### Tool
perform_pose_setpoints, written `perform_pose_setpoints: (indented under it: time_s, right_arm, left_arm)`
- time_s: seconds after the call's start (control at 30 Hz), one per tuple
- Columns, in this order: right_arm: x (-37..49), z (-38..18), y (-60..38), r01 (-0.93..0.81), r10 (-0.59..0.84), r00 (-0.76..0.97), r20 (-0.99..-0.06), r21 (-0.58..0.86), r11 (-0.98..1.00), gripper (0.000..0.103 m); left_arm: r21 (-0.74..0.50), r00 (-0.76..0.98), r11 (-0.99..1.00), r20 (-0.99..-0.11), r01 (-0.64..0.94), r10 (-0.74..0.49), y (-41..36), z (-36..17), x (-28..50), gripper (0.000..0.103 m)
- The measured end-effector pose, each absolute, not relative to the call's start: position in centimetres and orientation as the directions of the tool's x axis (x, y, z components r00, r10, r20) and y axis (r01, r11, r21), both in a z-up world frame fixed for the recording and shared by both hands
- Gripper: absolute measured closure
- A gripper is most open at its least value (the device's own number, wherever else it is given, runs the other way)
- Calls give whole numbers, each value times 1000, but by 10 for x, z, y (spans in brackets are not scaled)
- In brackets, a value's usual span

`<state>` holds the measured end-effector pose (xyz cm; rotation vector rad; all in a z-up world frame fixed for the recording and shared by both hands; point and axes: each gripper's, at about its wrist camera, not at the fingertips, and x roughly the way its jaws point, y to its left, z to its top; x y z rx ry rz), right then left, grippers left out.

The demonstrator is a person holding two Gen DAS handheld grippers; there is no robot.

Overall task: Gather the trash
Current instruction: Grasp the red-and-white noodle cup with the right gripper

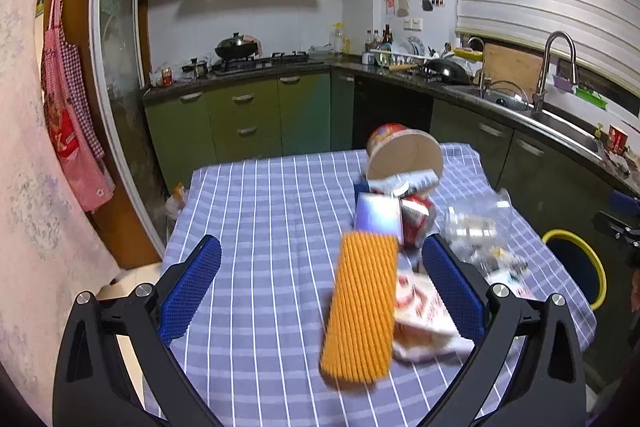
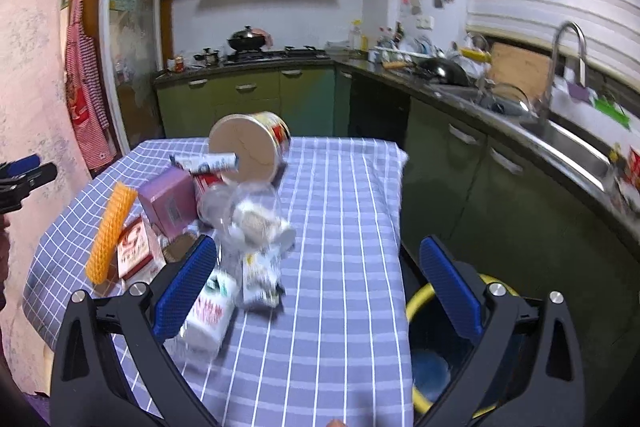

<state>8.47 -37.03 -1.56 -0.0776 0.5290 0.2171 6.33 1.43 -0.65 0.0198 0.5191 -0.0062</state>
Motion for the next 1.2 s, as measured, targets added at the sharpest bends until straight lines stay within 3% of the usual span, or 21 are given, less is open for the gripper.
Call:
perform_pose_setpoints:
  time_s: [0.17,0.23,0.33,0.47,0.87,1.07,1.13,1.2]
  right_arm:
    - [136,-3,-350,-342,271,813,-516,-44,939,8]
    - [161,2,-340,-371,282,808,-518,-75,926,24]
    - [201,9,-333,-410,317,800,-510,-77,909,40]
    - [255,2,-315,-489,383,718,-581,-29,872,40]
    - [360,-60,-257,-492,275,652,-707,-118,863,43]
    - [388,-67,-251,-479,256,655,-711,-128,869,64]
    - [390,-68,-249,-475,248,656,-713,-134,870,84]
    - [395,-68,-249,-471,244,659,-712,-138,871,92]
  left_arm:
    - [33,890,999,-454,-25,38,27,-8,125,4]
    - [35,889,998,-453,-59,69,36,-15,163,4]
    - [-9,888,996,-455,-86,72,48,-26,207,4]
    - [-40,877,988,-467,-150,114,65,-50,253,4]
    - [3,857,993,-505,-119,104,59,-89,274,4]
    - [-21,856,993,-509,-118,91,59,-90,269,4]
    - [-27,857,992,-508,-120,89,62,-89,266,4]
    - [-29,858,992,-507,-120,89,65,-89,265,4]
